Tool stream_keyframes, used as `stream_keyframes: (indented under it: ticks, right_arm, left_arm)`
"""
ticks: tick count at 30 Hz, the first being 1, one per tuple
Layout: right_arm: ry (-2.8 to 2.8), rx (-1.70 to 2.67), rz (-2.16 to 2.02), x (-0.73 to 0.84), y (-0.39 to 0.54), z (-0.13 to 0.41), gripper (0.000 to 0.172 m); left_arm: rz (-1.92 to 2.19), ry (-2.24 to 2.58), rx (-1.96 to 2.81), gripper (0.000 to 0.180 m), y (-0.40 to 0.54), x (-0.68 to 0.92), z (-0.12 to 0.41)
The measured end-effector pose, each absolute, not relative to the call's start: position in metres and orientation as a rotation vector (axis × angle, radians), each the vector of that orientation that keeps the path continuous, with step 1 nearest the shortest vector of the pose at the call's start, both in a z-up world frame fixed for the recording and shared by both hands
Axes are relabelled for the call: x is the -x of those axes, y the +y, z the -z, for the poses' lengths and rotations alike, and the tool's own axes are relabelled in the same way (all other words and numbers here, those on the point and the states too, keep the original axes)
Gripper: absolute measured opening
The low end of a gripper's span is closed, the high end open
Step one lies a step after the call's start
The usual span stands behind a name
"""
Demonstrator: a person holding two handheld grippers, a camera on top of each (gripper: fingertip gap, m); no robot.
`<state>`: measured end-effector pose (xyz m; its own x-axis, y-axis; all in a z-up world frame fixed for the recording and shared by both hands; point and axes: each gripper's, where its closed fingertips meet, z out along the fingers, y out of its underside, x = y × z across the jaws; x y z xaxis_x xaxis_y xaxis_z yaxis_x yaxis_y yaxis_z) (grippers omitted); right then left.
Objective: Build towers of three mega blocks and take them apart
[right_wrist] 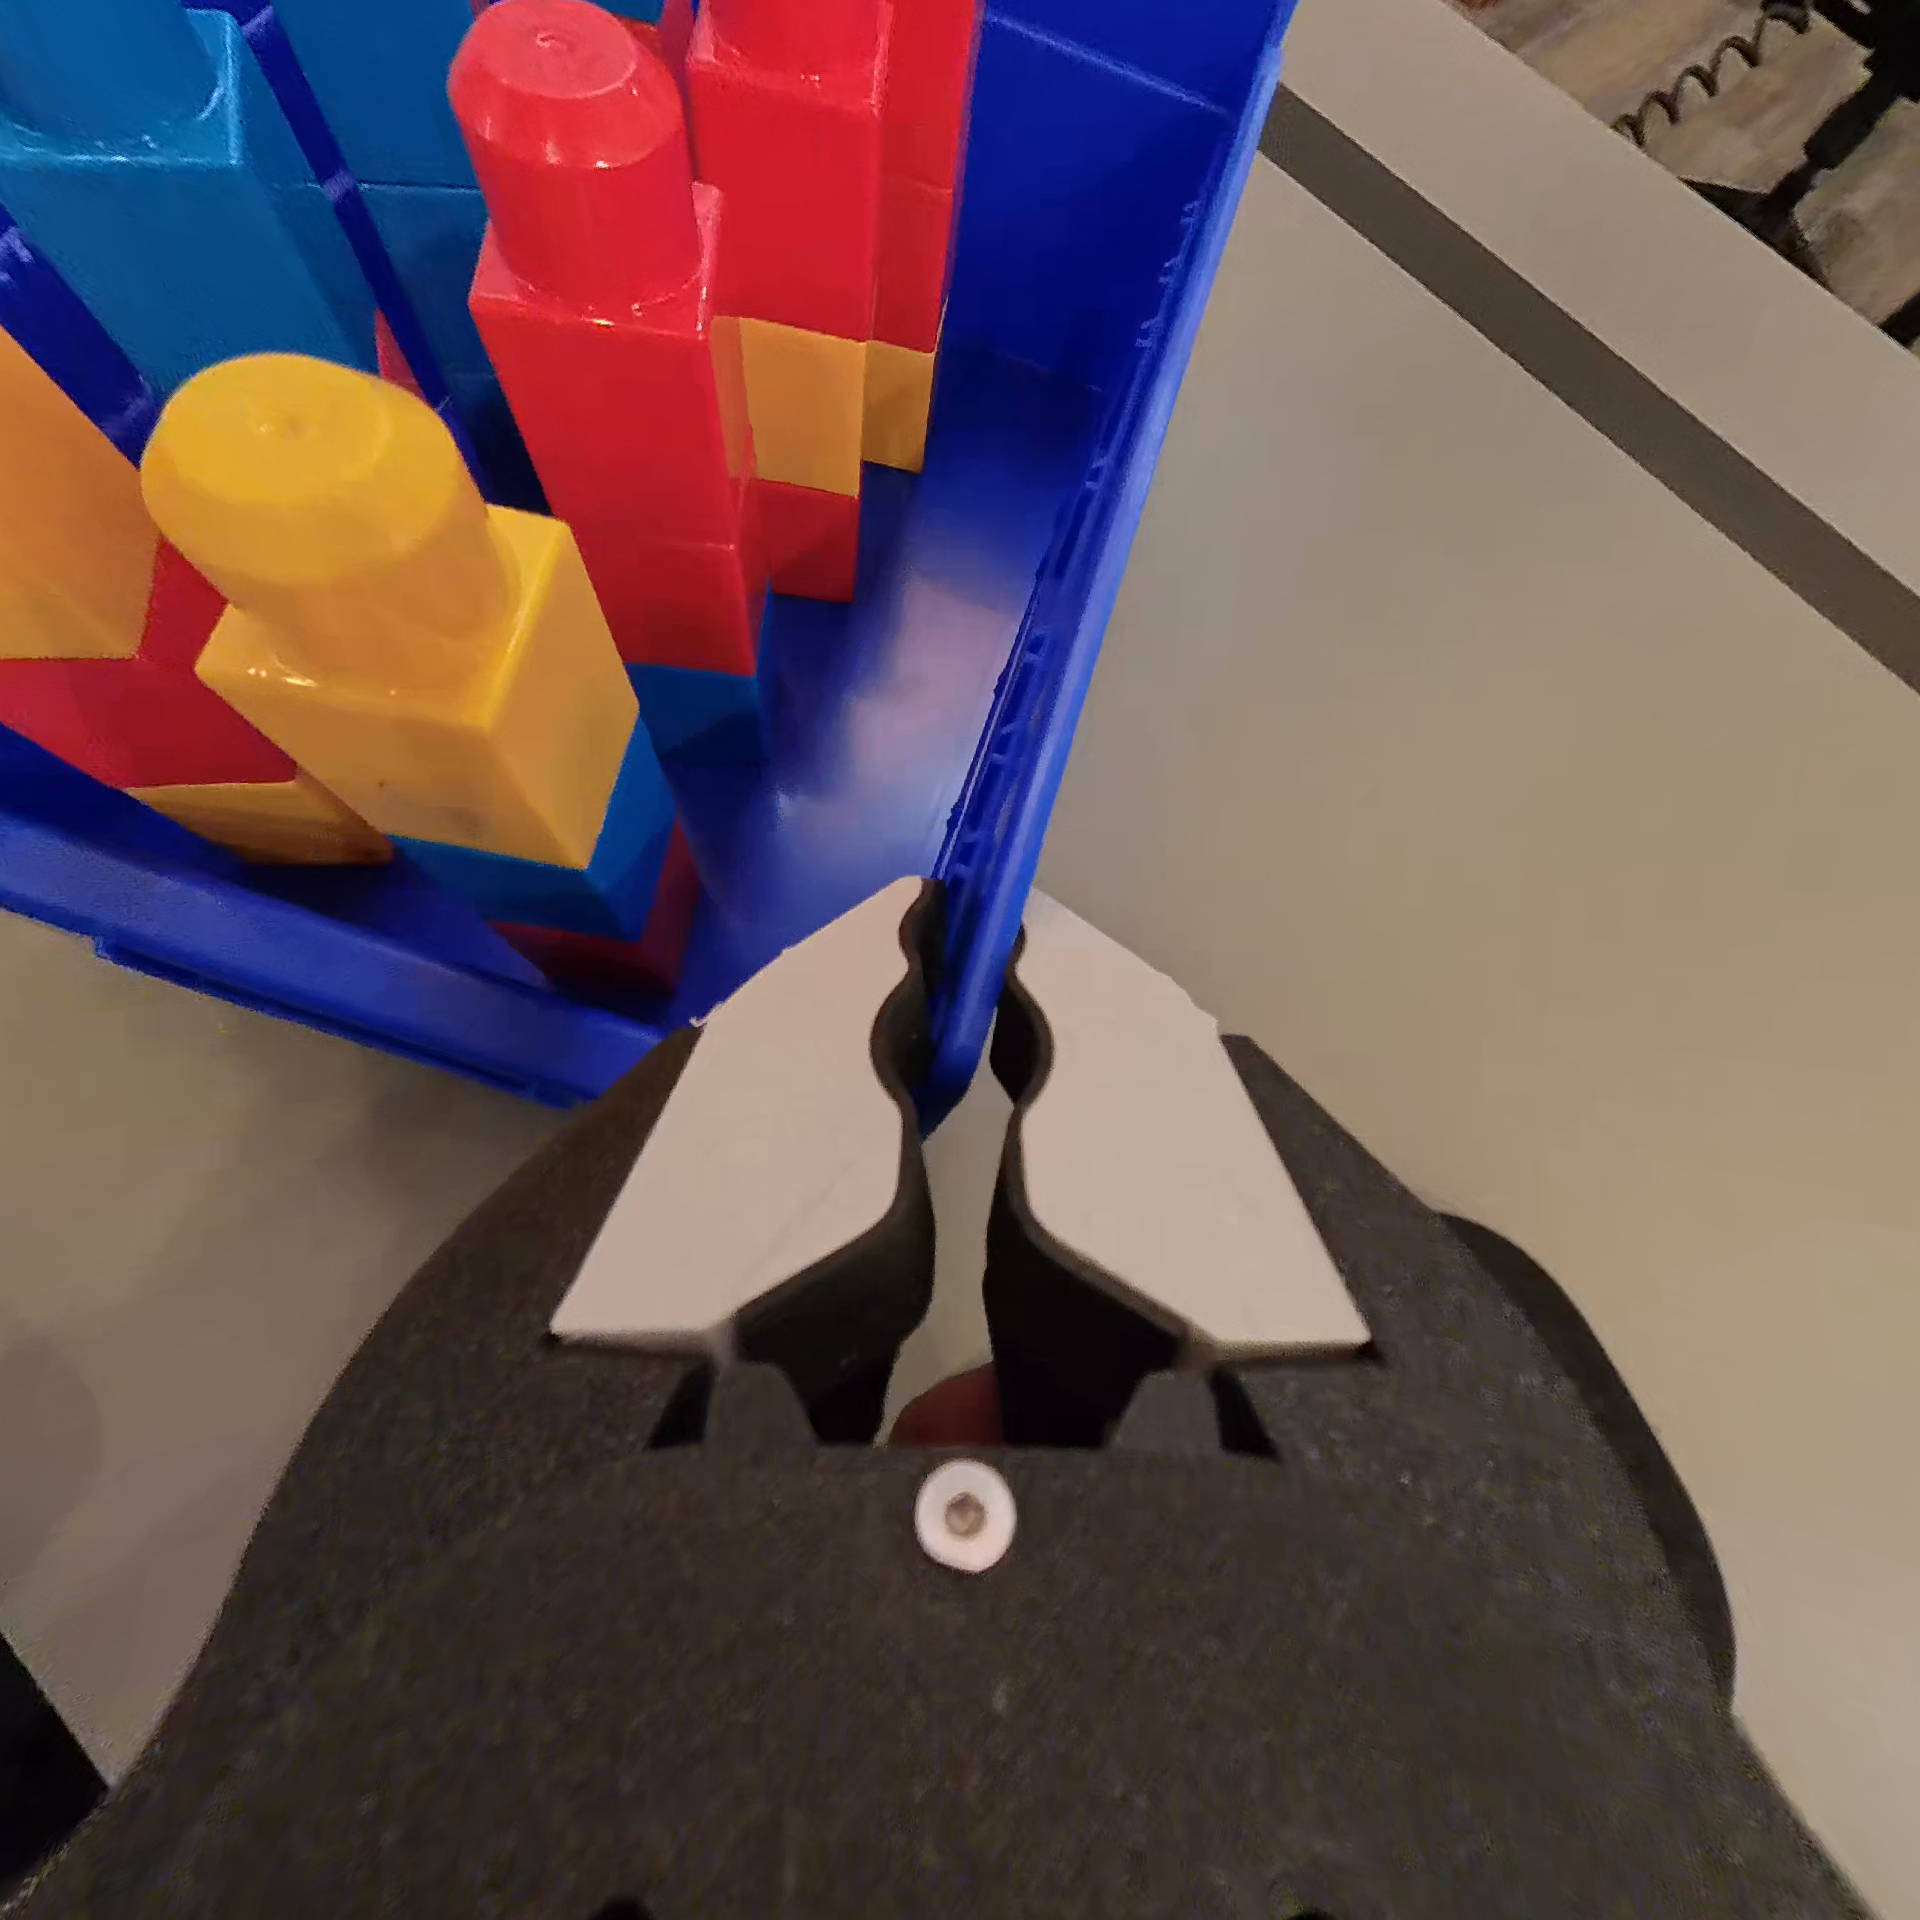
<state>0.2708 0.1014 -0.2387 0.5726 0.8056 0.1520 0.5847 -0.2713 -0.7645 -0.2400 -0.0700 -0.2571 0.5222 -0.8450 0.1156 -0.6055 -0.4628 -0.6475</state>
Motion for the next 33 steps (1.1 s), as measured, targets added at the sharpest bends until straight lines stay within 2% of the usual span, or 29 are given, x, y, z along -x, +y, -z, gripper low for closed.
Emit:
stream_keyframes:
  ticks: [33]
  right_arm:
    - [-1.622, 1.685, -0.665, -0.196, 0.149, 0.239, 0.005]
  left_arm:
    - [0.699, 1.547, 2.077, 0.004, -0.074, 0.141, 0.255]
